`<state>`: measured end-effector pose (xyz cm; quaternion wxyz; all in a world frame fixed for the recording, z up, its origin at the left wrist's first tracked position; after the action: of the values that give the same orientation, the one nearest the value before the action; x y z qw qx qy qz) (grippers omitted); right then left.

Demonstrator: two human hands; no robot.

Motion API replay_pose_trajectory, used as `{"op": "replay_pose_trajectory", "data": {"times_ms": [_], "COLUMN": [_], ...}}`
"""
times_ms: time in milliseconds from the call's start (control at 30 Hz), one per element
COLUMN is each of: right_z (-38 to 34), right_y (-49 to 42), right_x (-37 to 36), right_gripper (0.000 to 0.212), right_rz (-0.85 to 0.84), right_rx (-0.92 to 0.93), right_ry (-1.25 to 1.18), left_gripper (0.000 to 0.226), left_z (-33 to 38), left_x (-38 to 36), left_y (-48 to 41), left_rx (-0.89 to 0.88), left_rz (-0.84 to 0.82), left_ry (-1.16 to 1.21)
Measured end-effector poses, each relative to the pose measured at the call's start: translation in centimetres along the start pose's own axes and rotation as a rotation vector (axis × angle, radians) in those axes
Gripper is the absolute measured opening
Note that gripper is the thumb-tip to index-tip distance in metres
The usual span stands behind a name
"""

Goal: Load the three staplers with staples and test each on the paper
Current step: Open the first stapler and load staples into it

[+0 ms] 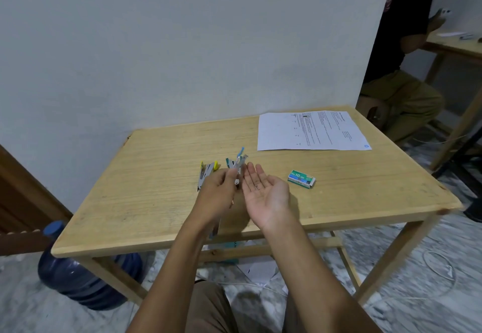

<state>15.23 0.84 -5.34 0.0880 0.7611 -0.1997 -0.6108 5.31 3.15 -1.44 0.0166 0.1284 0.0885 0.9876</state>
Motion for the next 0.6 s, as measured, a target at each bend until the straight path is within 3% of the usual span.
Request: {"op": "replay_pose_trajectory", "data": {"times_ms": [67, 133, 233, 333, 433, 600], "right_z": [-0.7, -1.9, -5.0, -6.5, -5.9, -5.0], "right_y": [-0.3, -0.5, -1.1, -1.8, -3.0, -4.8], "right_x": [0.0, 0.1, -0.7, -2.8, -2.9, -2.4], "right_gripper": [0.030, 0.030, 0.030, 0.032, 0.040, 0.050], "right_rz": [-0.022, -0.073, -0.168, -0.320, -0.433, -0.542], "right_rx": [0.033, 0.127, 0.378, 0.595, 0.581, 0.511], "right_ry": [0.031, 0.198, 0.802, 1.459, 1.874, 2.144], "left_gripper": [0.029, 0.032, 0.038, 0.039, 0.035, 0.031], "left_z": [-1.3, -1.9, -1.5, -1.4, -1.1, -1.3], "left_x": [-0.1, 0.2, 0.7, 0.3, -0.1, -0.9], "left_y": [0.0, 0.2, 0.3, 0.1, 0.0, -0.8], "left_rx": [0.130, 0.152, 0.020, -0.079, -0.116, -0.136], "left_rz": [-0.059, -0.037, 0.061, 0.086, 0.086, 0.045], "left_ry": [0.196, 0.130, -0.299, -0.533, -0.621, -0.696]}}
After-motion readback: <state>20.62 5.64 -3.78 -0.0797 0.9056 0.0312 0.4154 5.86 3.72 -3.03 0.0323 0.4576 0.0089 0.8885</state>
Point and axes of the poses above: each hand's wrist, its own y-axis away from the middle knuckle, its own x-axis out of the back of the hand, z = x × y, the point moved 10 cm from there along -y, towards the middle knuckle, and after that the axes turned 10 degrees about x, right-handed, at the moved point
